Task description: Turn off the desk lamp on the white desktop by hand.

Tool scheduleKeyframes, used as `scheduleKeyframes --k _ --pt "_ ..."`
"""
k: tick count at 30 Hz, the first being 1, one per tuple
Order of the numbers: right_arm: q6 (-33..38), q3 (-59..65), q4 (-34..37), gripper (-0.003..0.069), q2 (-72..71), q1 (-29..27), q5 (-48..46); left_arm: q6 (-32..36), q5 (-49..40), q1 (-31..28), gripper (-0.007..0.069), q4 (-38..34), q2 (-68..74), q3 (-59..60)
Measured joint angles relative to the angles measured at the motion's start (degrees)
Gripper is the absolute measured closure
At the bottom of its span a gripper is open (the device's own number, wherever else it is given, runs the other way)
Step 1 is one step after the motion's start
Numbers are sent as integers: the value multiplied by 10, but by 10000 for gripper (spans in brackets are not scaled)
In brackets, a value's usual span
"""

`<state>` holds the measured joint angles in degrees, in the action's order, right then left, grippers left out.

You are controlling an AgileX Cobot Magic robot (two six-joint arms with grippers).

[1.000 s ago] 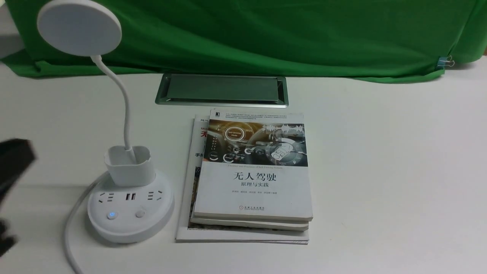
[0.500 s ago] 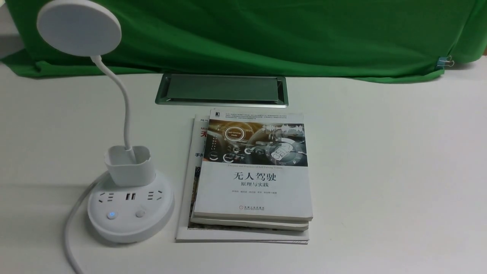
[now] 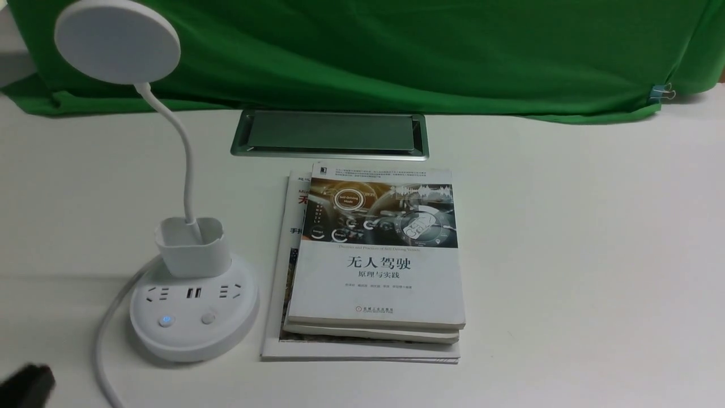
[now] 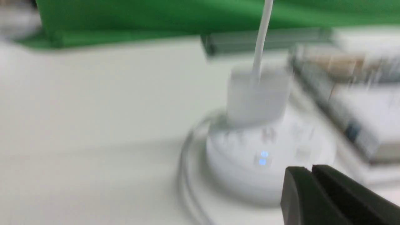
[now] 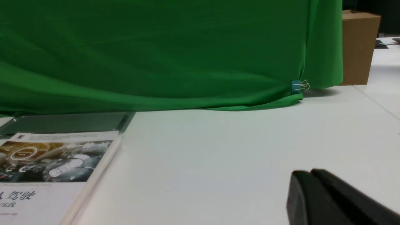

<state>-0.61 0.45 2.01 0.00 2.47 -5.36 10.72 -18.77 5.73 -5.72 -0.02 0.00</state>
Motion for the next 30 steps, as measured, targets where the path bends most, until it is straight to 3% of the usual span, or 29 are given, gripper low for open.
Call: scheduleKeyframes --k 5,30 --pt "0 0 0 624 0 0 1 29 20 0 601 5 -1 4" --pt "0 0 0 624 0 0 0 37 22 0 580 -27 -1 4"
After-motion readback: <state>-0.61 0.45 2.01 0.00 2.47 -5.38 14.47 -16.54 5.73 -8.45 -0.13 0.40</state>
